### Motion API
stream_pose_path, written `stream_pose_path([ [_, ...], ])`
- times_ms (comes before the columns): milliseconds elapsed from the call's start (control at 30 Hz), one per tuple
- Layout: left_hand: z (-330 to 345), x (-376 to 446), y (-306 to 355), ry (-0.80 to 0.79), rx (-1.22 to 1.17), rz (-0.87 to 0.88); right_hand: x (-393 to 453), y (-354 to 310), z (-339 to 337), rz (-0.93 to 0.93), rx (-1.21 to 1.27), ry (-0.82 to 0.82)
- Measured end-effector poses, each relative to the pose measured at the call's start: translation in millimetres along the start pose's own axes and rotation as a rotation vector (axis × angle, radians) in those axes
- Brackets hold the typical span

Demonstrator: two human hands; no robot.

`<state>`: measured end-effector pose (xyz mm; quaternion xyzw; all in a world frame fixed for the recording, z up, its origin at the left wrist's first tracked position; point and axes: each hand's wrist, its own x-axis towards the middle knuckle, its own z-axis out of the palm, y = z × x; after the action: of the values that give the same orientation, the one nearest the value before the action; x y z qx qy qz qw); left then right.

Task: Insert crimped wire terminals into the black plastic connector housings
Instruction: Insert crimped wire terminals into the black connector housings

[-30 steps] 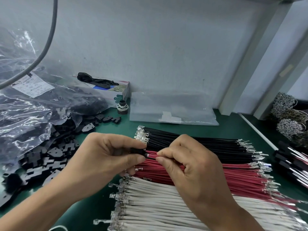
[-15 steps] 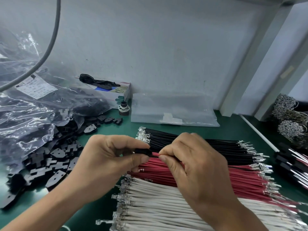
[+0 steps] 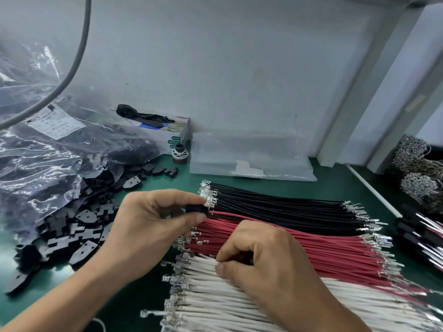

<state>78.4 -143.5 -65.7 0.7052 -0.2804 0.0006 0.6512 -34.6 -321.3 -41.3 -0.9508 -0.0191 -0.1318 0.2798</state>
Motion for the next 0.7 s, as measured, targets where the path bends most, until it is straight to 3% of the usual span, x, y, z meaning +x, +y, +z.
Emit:
stream_pose_path([
  [133, 0.0, 0.9, -0.7, -0.007, -0.054, -0.034, 0.1, 2.2, -2.6, -0.016, 0.121, 0.032],
  [200, -0.8, 1.0, -0.5, -0.013, -0.105, -0.067, 1.9, 2.1, -5.5, -0.060, 0.160, 0.135],
  [367, -1.7, 1.6, 1.6, -0.038, -0.184, -0.128, 3.6, 0.6, -9.2, -0.213, -0.166, 0.420],
  [700, -1.8, 0.6, 4.3, -0.080, -0.213, -0.163, 4.4, 5.2, -5.0, -0.253, -0.254, 0.445],
])
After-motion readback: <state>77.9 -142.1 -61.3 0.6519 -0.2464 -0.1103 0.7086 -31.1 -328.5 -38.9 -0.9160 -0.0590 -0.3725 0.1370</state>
